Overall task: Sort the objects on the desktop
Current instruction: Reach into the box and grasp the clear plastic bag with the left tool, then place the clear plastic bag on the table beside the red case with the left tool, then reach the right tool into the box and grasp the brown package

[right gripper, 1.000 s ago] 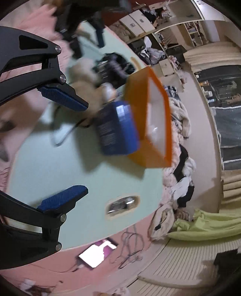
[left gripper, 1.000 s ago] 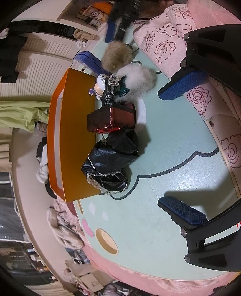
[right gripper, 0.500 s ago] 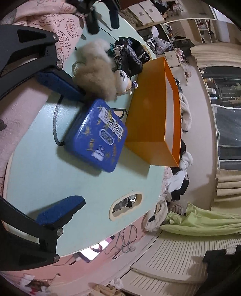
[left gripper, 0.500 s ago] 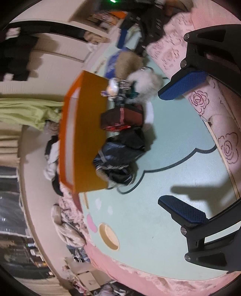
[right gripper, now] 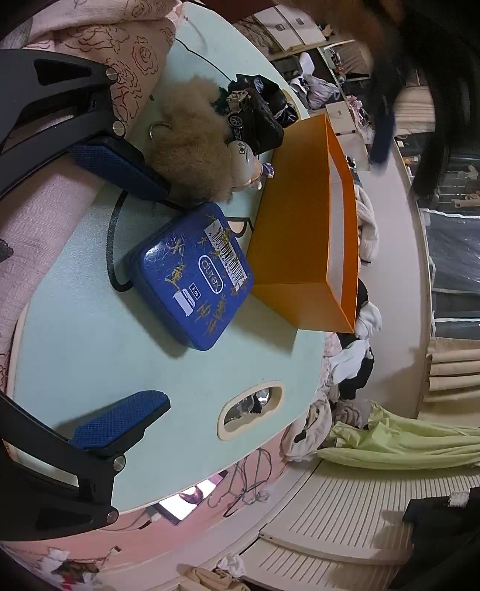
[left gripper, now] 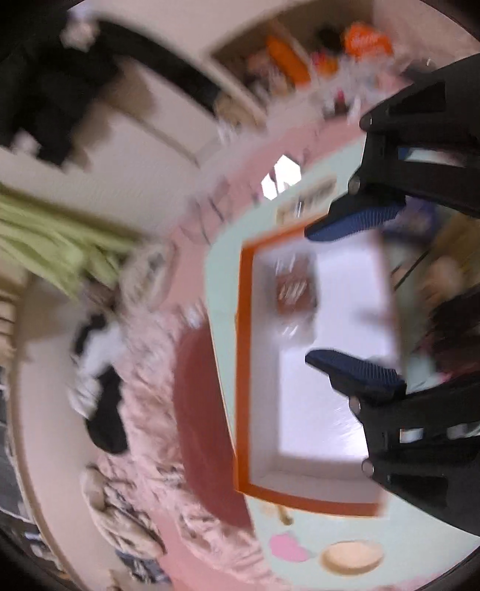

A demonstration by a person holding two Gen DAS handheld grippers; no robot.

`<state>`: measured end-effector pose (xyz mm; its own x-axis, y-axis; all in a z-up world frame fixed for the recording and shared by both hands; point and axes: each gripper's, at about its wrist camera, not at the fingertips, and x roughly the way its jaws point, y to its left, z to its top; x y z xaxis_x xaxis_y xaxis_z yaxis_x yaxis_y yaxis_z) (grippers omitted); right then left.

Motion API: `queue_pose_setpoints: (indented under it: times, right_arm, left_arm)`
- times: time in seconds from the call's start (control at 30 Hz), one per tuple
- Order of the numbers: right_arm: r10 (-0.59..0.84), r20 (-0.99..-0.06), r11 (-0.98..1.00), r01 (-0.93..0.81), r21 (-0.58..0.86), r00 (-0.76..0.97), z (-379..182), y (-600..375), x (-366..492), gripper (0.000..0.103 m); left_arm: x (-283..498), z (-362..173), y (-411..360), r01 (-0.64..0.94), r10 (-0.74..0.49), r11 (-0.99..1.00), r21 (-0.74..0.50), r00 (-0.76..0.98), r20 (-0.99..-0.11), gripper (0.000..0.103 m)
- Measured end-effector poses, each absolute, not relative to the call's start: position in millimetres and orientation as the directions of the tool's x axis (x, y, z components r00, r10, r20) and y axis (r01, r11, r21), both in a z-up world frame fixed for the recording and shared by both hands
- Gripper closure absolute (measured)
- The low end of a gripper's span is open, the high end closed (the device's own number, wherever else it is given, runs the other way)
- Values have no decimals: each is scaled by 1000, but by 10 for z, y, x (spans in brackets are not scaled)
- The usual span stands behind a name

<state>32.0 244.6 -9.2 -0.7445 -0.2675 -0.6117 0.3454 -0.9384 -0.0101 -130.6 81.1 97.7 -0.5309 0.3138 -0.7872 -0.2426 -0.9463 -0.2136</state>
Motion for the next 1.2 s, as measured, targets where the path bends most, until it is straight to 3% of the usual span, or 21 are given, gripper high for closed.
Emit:
queue_pose_setpoints:
  times: [0.07, 0.17, 0.37, 0.6, 0.73, 0.8, 0.83, 0.87, 1.03, 1.2]
  right_arm:
    - [-268, -611, -938, 346, -10, -744, -89, 2444, 327, 1]
    - [-273, -609, -937, 349, -7, -744, -82, 2446, 325, 1]
    - [-274, -607, -937, 350, -6, -746, -57, 2419, 356, 1]
    - [-275, -606, -937, 350, -6, -747, -50, 2406, 370, 1]
    - [-276, -605, -937, 350, -6, -747, -51, 2412, 371, 1]
    - [-276, -605, -936, 351, -6, -747, -52, 2417, 370, 1]
    - [-276, -605, -936, 351, -5, -747, -53, 2419, 370, 1]
    - [-276, -605, -936, 351, -5, -746, -51, 2417, 370, 1]
    - [-276, -605, -936, 351, -5, -747, -49, 2415, 374, 1]
    - [-276, -605, -937, 351, -6, -747, -59, 2427, 373, 1]
  left_arm:
    - [-1612, 780, 874, -184, 266, -962, -201, -473, -840, 72]
    - [-1921, 445, 895, -133, 263, -964, -230, -367, -892, 78]
    - [-1821, 468, 700, -168, 399, -917, -362, -438, -806, 79]
    - [-813, 1006, 348, -327, 560, -823, -465, -605, -566, 79]
    - [-361, 965, 288, -347, 546, -835, -427, -623, -561, 78]
    - [-212, 895, 299, -341, 479, -877, -338, -666, -571, 60]
    - [-165, 871, 286, -328, 437, -899, -289, -698, -567, 36]
    - [-125, 864, 257, -311, 405, -914, -259, -728, -553, 26]
    - [130, 906, 75, -315, 417, -906, -283, -777, -472, 22]
    - [485, 755, -62, -249, 297, -955, -161, -809, -507, 18]
